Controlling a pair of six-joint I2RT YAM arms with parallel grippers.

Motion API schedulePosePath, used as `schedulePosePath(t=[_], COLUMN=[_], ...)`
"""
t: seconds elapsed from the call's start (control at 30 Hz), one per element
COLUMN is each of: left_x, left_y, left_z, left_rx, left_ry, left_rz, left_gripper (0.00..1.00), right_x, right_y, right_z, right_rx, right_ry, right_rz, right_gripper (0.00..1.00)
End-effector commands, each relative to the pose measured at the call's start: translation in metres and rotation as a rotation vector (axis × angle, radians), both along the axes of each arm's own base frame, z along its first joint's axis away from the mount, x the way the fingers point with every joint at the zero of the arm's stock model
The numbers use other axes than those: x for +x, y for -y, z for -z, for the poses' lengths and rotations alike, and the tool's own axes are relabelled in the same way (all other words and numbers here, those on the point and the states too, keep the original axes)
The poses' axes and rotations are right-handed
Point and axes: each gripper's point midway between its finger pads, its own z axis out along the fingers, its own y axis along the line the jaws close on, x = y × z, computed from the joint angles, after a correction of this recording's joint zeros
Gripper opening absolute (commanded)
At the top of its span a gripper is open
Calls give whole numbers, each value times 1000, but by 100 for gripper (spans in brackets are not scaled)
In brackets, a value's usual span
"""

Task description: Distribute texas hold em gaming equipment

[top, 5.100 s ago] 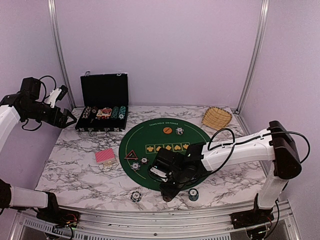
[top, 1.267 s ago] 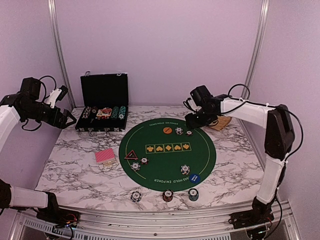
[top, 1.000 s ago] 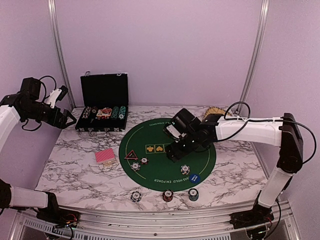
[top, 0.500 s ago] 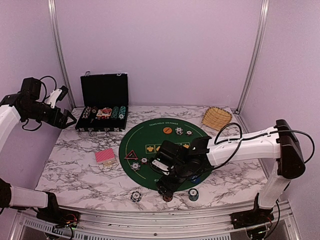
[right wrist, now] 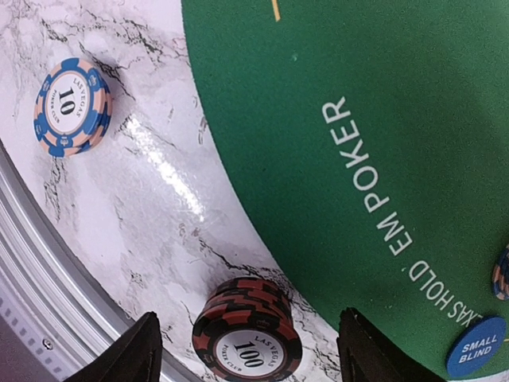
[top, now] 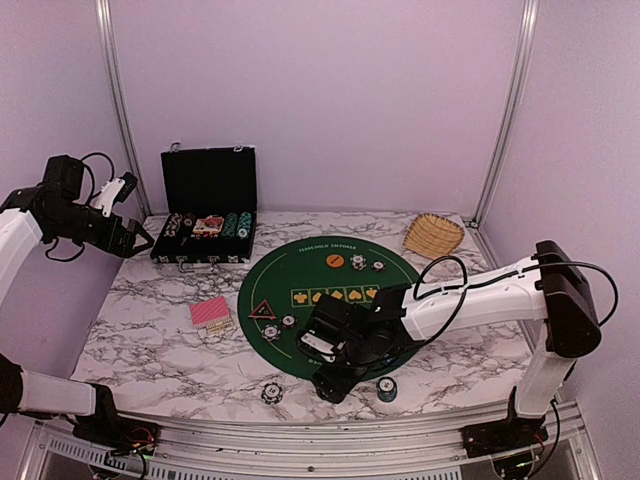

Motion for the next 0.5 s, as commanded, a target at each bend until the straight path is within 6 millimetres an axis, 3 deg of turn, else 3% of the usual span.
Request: schedulePosePath(t=[0.0, 0.47], left_x=[-3, -3], left_y=[2, 2], left_z=[2, -3], left_rx=[-12, -10], left_ry=[-21, -7], left_rz=[7, 5], left_gripper=[99, 99], right_x=[-3, -4], right_y=[-3, 1], right_z=[4, 11], right_rx=[10, -12], right_ry=[-5, -5], right_rz=[5, 2], right_gripper=[71, 58])
